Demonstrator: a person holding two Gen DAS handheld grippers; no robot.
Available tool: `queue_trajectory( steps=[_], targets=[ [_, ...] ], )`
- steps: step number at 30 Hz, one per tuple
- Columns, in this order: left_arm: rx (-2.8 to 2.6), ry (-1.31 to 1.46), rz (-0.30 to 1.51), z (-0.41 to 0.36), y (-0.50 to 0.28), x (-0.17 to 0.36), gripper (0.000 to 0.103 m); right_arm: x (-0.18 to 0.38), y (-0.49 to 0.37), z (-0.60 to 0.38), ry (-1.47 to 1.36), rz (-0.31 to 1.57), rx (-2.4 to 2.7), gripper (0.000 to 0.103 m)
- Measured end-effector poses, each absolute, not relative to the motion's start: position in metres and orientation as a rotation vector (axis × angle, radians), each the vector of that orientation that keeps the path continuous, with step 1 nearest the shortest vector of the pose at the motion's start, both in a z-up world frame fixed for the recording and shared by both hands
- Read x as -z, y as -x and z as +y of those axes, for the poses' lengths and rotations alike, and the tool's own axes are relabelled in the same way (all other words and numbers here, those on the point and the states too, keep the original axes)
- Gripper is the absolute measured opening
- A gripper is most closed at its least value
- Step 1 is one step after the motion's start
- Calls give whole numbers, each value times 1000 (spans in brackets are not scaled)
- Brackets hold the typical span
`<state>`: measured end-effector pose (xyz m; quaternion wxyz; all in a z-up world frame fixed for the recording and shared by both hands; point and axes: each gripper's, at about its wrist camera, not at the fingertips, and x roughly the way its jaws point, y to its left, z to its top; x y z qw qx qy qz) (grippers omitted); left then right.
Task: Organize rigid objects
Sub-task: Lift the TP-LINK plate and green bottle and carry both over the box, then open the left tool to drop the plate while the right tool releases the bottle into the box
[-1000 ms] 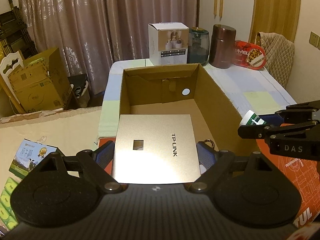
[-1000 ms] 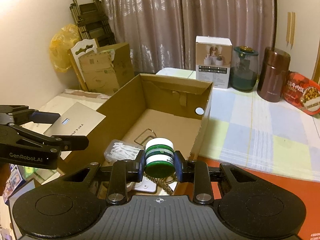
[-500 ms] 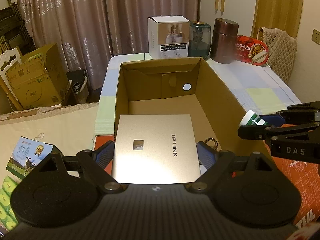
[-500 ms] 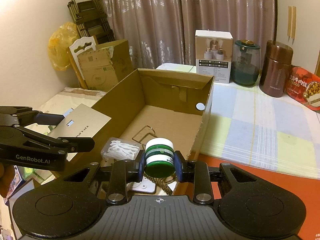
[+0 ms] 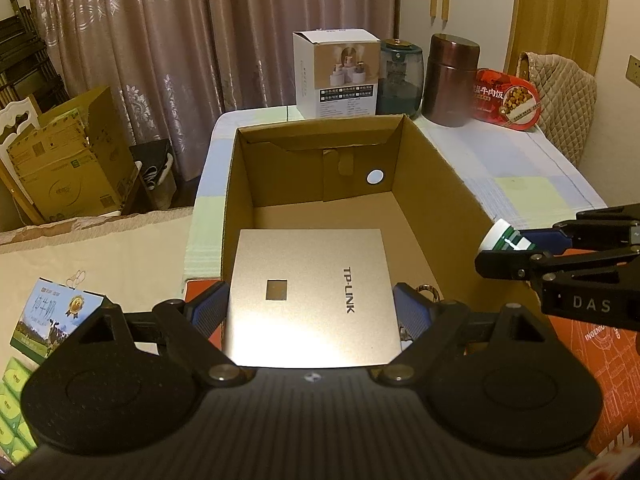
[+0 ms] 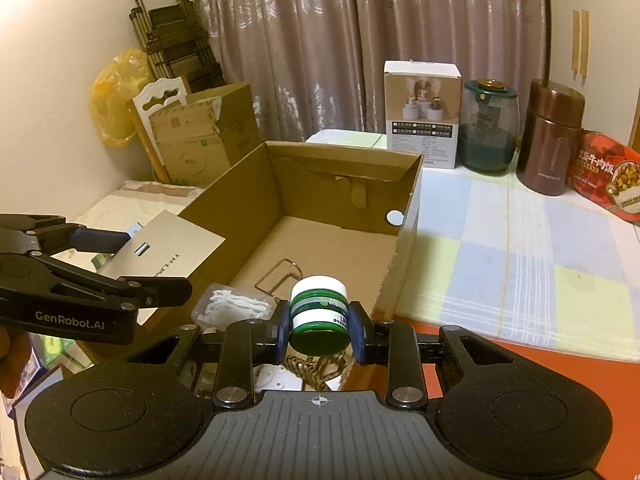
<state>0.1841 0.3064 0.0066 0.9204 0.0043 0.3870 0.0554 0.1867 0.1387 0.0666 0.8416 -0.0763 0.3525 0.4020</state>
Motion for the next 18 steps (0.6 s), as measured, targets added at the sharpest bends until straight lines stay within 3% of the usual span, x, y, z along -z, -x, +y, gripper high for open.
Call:
queue_trajectory(
  steps=[18],
  targets=[
    [-136,15,768,314,-186,-10,85,-66,-191,136,135,749,-855,27]
  ],
)
